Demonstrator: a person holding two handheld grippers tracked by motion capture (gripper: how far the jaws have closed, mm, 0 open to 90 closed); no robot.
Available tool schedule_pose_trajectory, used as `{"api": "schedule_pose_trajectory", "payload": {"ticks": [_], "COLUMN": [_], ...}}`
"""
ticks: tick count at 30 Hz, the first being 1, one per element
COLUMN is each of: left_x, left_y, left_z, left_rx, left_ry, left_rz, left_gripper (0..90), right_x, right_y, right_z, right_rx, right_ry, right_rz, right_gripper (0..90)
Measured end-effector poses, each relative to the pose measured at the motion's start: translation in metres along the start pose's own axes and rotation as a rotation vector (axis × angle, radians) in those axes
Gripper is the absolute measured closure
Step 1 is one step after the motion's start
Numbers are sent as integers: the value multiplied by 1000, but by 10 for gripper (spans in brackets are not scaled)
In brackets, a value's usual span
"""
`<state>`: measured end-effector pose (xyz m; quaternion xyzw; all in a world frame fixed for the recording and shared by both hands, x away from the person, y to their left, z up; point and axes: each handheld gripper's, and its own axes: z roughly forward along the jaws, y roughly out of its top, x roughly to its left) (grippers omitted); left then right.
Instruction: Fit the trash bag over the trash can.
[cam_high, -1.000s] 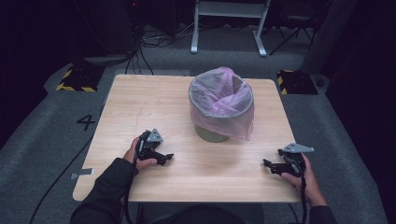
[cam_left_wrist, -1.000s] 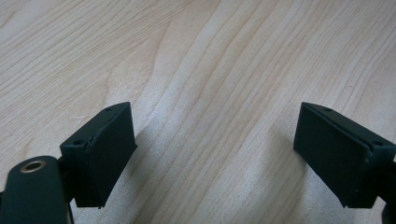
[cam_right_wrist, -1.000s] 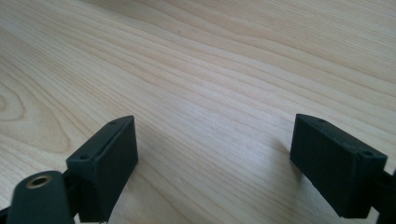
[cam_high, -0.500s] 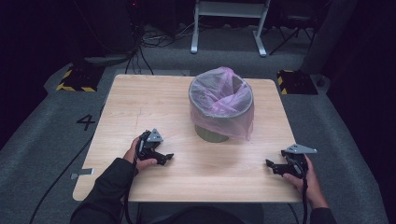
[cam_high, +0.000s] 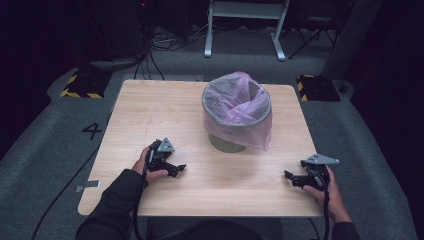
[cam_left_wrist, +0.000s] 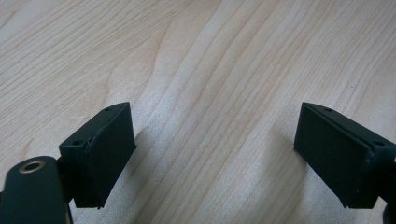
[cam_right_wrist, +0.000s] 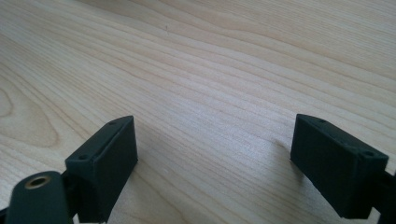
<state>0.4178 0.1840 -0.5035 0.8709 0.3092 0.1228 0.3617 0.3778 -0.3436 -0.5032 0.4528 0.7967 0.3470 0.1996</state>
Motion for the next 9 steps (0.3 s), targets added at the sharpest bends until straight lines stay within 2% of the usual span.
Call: {"api": "schedule_pose_trajectory", "payload": {"ticks": [9], "left_x": [0], "left_y": [0], "left_z": [0], "left_rx": [0], "left_ry": [0], "left_rz": [0], "left_gripper": [122], "right_x": [0], "right_y": [0], "right_z": [0], "right_rx": [-1], "right_ry": [1], "right_rz": [-3], "right_gripper": [147]}}
